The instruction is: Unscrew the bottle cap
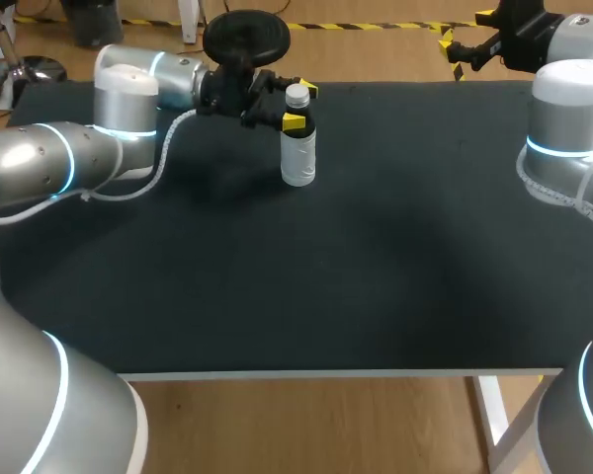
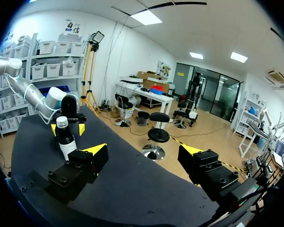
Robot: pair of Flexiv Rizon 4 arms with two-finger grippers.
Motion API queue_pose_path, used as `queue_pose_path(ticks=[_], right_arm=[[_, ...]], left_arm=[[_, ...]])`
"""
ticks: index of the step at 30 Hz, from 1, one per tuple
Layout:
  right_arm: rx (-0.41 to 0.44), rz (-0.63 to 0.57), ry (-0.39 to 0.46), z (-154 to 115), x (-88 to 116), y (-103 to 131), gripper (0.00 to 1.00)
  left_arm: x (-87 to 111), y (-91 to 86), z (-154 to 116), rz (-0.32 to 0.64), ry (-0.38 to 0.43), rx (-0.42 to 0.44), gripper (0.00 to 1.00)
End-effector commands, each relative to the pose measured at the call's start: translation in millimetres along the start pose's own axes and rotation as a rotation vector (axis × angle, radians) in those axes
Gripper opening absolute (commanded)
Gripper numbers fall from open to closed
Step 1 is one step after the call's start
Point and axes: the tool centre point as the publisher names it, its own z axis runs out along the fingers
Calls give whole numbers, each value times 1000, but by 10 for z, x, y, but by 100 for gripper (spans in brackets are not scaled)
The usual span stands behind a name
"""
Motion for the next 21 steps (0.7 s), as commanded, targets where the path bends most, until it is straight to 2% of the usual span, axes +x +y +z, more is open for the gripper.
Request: queue_pose_path(ticks=[1,21], right_arm=[[-2,0,1,2,-4,-5,100],[-2,0,1,2,-4,-5,100]], left_arm=[[-55,21,-17,0,61,4,100],[-27,11,-18,9,73,-2,100]])
